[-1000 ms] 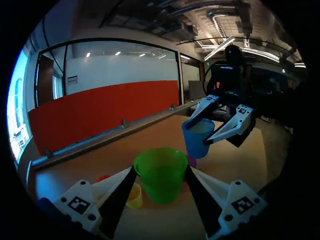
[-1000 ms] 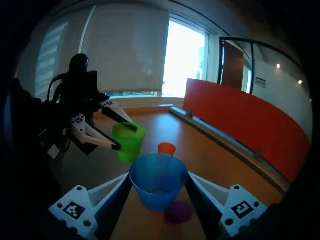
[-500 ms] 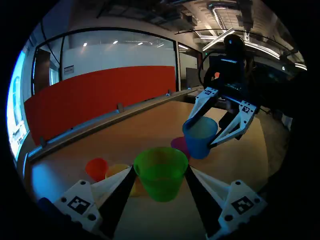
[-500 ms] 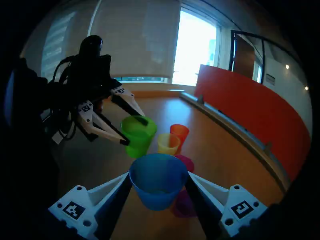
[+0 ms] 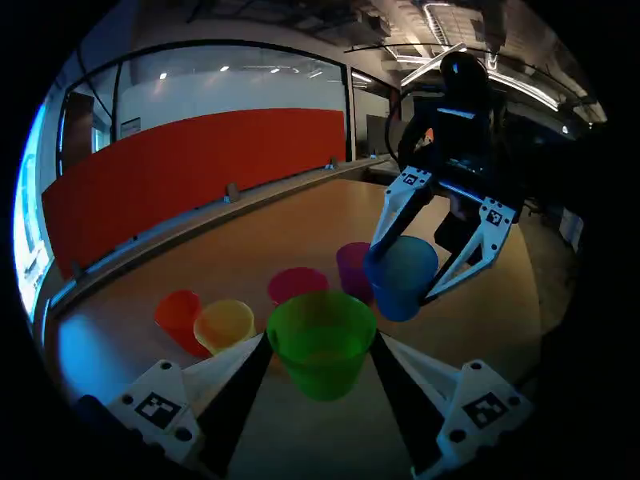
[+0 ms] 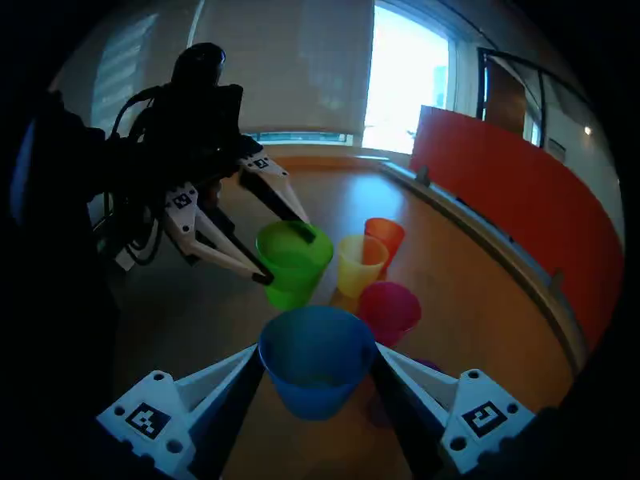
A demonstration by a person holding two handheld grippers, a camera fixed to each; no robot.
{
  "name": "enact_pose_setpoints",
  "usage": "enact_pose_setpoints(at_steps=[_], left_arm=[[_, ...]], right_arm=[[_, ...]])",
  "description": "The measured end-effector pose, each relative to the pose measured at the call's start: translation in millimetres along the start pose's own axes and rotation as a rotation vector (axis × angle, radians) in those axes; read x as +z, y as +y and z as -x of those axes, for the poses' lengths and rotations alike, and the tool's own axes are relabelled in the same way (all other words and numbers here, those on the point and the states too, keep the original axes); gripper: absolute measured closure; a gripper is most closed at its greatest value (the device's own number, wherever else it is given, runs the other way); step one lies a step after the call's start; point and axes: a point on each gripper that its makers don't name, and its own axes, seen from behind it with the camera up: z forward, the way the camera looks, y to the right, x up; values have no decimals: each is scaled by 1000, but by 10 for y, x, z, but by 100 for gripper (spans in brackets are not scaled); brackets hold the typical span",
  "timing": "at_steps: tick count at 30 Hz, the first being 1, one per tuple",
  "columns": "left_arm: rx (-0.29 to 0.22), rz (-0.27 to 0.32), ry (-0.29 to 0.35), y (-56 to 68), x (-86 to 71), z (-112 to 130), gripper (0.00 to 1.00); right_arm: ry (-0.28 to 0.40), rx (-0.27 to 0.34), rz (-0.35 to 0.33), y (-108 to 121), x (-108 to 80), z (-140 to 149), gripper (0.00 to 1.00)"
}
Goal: Pour water
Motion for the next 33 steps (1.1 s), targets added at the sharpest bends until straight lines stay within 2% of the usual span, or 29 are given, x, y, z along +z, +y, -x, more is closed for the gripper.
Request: enact_pose_setpoints(at_steps=[9,15,33], left_arm=[[-1,15,-47,23,108,217,14],[-3,27,-58,48,178,274,14],[-14,33,-74,53,293,397,14]], right_arm=[[-34,-9,-40,-134,149,164,9],[-36,3,-59,-184,210,217,9],[-48,22,-76,-247,267,320,9]])
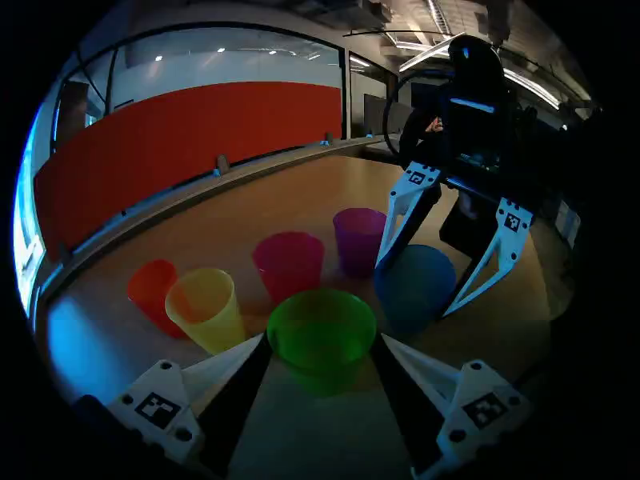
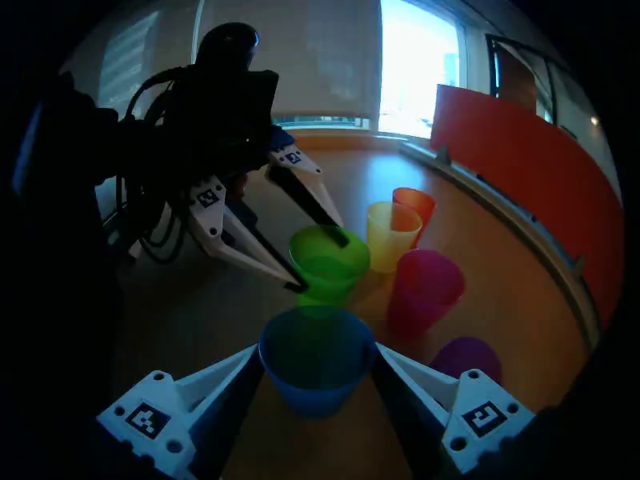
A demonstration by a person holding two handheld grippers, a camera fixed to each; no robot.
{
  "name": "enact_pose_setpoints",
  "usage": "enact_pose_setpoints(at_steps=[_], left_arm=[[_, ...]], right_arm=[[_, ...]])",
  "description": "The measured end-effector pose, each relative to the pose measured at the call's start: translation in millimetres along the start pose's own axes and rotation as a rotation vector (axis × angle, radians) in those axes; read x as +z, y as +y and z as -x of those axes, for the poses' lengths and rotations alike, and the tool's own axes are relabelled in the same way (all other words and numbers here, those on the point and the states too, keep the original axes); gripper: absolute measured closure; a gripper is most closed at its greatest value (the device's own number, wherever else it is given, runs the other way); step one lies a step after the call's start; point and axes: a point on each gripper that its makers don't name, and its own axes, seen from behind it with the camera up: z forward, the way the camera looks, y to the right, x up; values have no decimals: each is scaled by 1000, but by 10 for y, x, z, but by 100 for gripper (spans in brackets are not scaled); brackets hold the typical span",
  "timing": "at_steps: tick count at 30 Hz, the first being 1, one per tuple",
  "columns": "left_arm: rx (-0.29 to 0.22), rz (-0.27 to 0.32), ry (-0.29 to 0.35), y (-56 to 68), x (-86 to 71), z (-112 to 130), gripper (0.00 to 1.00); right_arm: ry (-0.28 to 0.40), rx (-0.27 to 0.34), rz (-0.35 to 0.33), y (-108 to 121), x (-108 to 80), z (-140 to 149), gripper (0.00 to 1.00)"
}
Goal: Pour water
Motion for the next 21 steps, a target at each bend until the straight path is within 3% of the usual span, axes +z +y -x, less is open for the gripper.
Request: enact_pose_setpoints(at_steps=[21], left_arm=[[-16,-11,3,-41,-1,72,14]], right_arm=[[-4,18,6,-13,-8,52,9]])
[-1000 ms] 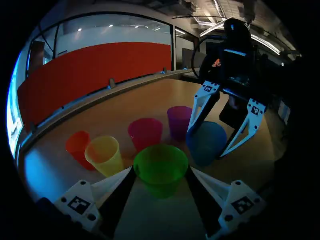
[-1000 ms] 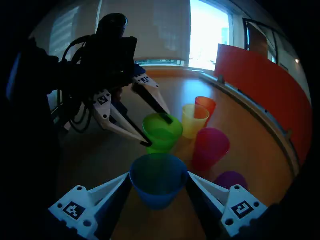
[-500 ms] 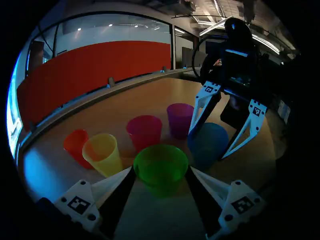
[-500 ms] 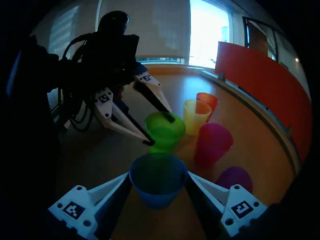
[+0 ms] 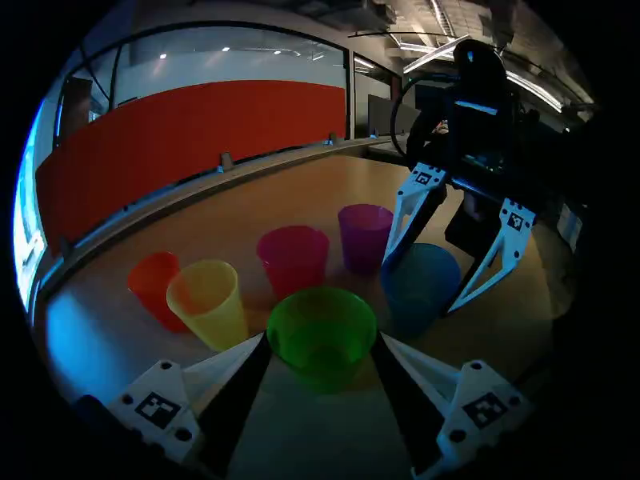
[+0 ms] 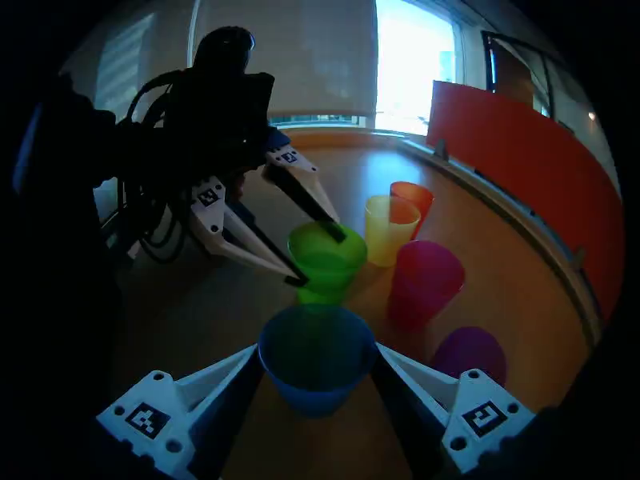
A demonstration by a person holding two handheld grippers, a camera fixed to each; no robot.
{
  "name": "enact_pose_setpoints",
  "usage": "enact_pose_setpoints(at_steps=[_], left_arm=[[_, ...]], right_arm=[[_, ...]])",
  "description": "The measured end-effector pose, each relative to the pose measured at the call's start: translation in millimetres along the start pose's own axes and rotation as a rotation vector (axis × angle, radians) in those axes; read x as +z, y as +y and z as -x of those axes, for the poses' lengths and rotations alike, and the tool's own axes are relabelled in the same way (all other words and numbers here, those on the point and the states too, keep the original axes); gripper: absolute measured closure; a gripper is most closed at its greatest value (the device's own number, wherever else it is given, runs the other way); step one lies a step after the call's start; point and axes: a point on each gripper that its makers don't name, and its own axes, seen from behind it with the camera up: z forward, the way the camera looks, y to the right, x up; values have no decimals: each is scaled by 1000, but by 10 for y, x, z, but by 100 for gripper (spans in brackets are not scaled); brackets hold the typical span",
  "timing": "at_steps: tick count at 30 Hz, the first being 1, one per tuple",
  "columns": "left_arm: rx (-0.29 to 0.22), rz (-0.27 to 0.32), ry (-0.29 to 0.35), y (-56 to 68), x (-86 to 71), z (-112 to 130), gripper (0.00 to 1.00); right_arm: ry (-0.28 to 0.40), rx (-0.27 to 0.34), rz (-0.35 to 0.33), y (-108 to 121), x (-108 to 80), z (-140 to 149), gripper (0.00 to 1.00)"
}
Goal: Pour water
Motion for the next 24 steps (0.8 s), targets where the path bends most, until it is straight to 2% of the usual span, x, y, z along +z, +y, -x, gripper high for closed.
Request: enact_pose_setpoints(at_steps=[14,20,24], left_arm=[[6,-17,-14,-1,-4,19,13],[2,-19,-23,-8,9,45,12],[-9,-20,-30,-28,14,43,9]], right_arm=[[-18,4,22,3,-63,90,7],[-20,7,34,17,-69,111,0],[-22,16,39,33,-80,126,0]])
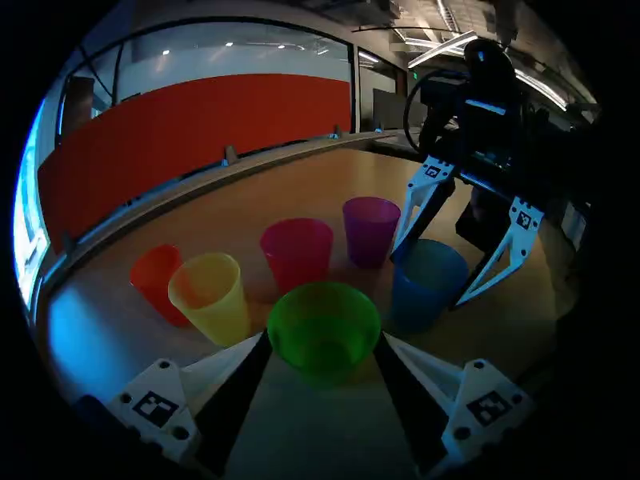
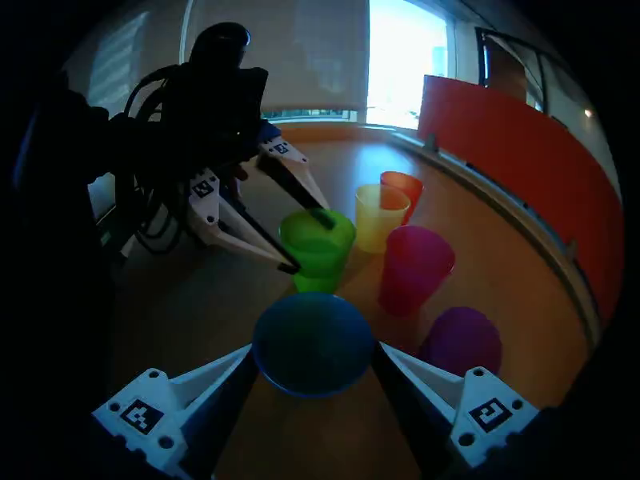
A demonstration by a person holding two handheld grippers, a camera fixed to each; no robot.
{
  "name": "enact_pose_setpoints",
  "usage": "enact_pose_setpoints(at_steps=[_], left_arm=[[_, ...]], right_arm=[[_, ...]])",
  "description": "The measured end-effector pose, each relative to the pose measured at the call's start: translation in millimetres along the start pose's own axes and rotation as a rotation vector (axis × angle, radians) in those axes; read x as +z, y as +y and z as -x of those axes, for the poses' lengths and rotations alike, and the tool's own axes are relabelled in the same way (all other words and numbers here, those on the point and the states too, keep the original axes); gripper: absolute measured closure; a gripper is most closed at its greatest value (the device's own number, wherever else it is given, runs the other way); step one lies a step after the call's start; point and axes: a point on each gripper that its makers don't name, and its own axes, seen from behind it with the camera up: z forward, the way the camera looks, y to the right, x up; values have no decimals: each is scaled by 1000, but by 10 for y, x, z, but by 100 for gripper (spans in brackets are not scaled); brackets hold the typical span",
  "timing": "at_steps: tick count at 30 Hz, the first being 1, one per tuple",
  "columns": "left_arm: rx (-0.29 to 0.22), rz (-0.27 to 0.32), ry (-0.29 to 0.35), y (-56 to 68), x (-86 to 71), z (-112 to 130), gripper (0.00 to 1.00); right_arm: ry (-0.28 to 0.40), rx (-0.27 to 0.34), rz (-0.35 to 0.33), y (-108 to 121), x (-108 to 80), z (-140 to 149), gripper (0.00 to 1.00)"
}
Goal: Pour water
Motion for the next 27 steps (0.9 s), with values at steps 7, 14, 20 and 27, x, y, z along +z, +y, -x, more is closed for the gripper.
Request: enact_pose_setpoints(at_steps=[7,14,20,27], left_arm=[[-16,3,-8,-5,-1,22,9],[-13,-11,-19,-18,-62,62,9],[-24,-27,-24,-37,-152,116,9],[-34,-47,-28,-46,-273,172,9]], right_arm=[[-3,-2,4,-12,-28,32,0],[-7,7,8,-61,-79,117,0],[-8,17,26,-69,-167,198,0],[3,37,55,-54,-273,253,0]])
